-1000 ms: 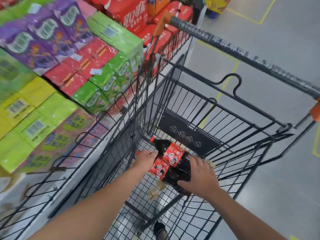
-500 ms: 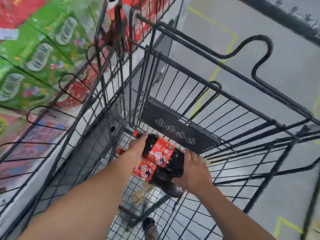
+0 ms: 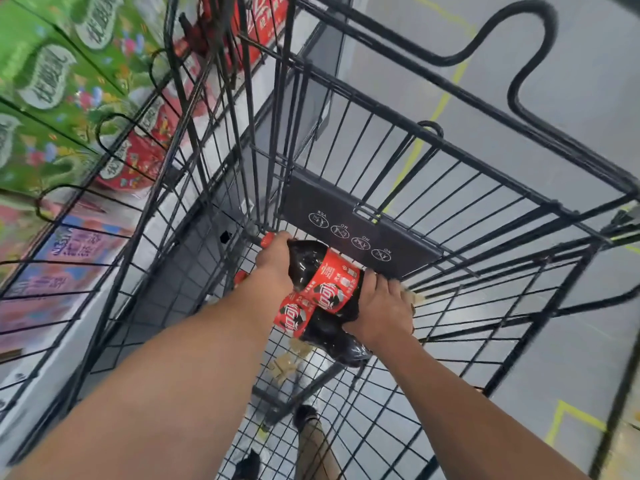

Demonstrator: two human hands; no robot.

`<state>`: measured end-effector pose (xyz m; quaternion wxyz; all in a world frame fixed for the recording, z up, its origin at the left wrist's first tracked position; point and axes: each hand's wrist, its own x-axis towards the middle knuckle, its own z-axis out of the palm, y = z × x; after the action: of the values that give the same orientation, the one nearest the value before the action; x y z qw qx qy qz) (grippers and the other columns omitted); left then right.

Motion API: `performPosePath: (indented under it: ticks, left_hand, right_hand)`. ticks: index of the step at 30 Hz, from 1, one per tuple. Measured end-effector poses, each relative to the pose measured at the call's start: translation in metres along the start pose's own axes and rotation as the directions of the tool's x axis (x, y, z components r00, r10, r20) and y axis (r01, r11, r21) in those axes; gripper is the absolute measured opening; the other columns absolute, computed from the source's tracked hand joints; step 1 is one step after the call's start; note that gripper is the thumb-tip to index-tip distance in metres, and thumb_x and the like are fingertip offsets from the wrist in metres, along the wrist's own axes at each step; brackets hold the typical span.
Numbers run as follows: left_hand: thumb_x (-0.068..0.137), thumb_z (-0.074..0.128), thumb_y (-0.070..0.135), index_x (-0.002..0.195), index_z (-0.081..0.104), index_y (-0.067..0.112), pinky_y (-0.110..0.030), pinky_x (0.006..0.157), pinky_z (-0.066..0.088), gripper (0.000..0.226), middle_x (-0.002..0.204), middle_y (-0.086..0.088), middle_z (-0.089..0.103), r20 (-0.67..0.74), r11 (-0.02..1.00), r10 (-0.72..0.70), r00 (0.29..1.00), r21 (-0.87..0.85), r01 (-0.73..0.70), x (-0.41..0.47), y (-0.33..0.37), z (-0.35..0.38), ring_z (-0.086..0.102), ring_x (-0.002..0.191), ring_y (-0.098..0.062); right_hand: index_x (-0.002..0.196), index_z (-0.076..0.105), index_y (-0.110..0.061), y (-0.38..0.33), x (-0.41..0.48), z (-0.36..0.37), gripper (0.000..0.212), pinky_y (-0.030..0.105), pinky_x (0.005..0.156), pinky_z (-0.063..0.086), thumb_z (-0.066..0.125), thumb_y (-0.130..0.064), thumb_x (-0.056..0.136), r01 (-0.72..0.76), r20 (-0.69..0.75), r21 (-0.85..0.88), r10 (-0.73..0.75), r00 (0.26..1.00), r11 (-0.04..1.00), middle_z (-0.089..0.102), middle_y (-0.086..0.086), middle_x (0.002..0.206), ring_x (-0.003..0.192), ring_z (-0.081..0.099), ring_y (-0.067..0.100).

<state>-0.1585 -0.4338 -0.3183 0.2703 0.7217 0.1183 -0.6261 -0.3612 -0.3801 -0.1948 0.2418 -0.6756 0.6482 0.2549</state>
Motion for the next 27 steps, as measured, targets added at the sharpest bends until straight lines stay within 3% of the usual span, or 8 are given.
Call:
performPosePath:
  ticks: [4,8,12,14,16,20,24,27]
  left_hand:
    - [0.055,0.078,0.053,0.120,0.070,0.020,-0.066,0.076,0.058,0.073,0.112,-0.017,0.075,0.013,0.998,0.054,0.998,-0.038,-0.054,-0.057,0.008,-0.004,0.075,0.094,-0.041]
    - [0.069,0.080,0.030,0.106,0.070,0.013,-0.047,0.065,0.063,0.042,0.100,-0.016,0.076,-0.007,0.983,0.174,0.985,-0.064,-0.175,-0.143,0.022,-0.003,0.075,0.087,-0.036]
    - [0.075,0.082,0.022,0.104,0.067,0.013,-0.043,0.067,0.065,0.034,0.099,-0.014,0.077,0.010,0.970,0.240,0.971,-0.052,-0.239,-0.183,0.030,-0.015,0.077,0.083,-0.033]
    - [0.079,0.079,0.019,0.093,0.066,0.014,-0.034,0.060,0.059,0.020,0.085,-0.010,0.075,0.025,0.958,0.286,0.958,-0.047,-0.284,-0.202,0.032,-0.024,0.075,0.071,-0.027]
    - [0.081,0.077,0.017,0.085,0.067,0.013,-0.031,0.056,0.056,0.011,0.074,-0.008,0.073,0.046,0.948,0.318,0.947,-0.045,-0.316,-0.224,0.036,-0.033,0.072,0.060,-0.024]
    - [0.077,0.081,0.024,0.106,0.072,0.008,-0.035,0.059,0.058,0.035,0.087,-0.012,0.076,0.100,0.930,0.368,0.924,-0.058,-0.364,-0.273,0.041,-0.054,0.075,0.070,-0.027]
    - [0.078,0.079,0.025,0.107,0.074,0.007,-0.038,0.061,0.060,0.034,0.094,-0.014,0.079,0.124,0.892,0.450,0.885,-0.112,-0.438,-0.328,0.047,-0.074,0.074,0.075,-0.030]
    - [0.080,0.077,0.024,0.107,0.075,0.006,-0.032,0.055,0.057,0.032,0.098,-0.016,0.079,0.164,0.860,0.508,0.845,-0.152,-0.487,-0.370,0.052,-0.096,0.075,0.074,-0.029]
  right_hand:
    - [0.152,0.014,-0.018,0.004,-0.002,-0.004,0.115,0.050,0.118,0.029,0.082,-0.061,0.069,0.006,0.008,0.028,-0.006,1.000,1.000,0.050,0.005,0.143,0.139,0.036,0.031]
    - [0.157,0.012,-0.016,0.004,-0.017,-0.014,0.123,0.048,0.122,0.027,0.083,-0.062,0.068,0.005,-0.024,0.059,-0.003,1.000,0.998,0.044,0.004,0.150,0.143,0.033,0.029]
    - [0.160,0.007,-0.017,-0.001,-0.043,-0.031,0.132,0.048,0.121,0.030,0.081,-0.070,0.064,0.006,-0.074,0.079,0.000,0.997,0.997,0.037,0.003,0.154,0.145,0.031,0.028]
    - [0.161,0.005,-0.017,-0.002,-0.058,-0.042,0.137,0.047,0.121,0.028,0.079,-0.075,0.061,0.018,-0.095,0.079,-0.011,0.995,0.997,0.035,0.004,0.154,0.145,0.031,0.028]
    - [0.158,0.014,-0.019,-0.003,-0.074,-0.051,0.131,0.047,0.120,0.030,0.078,-0.077,0.059,0.050,-0.153,0.086,-0.037,0.987,0.995,0.037,0.004,0.150,0.141,0.034,0.028]
    - [0.149,0.028,-0.024,-0.006,-0.108,-0.077,0.116,0.045,0.118,0.037,0.082,-0.072,0.058,0.141,-0.231,0.192,-0.095,0.968,0.971,0.046,-0.002,0.141,0.134,0.045,0.022]
    - [0.145,0.031,-0.028,-0.014,-0.150,-0.109,0.112,0.047,0.112,0.042,0.077,-0.074,0.054,0.236,-0.343,0.240,-0.145,0.928,0.942,0.056,-0.008,0.131,0.125,0.055,0.018]
    - [0.148,0.027,-0.033,-0.024,-0.188,-0.133,0.116,0.051,0.114,0.039,0.069,-0.081,0.051,0.261,-0.397,0.227,-0.156,0.905,0.938,0.054,-0.012,0.137,0.129,0.052,0.015]
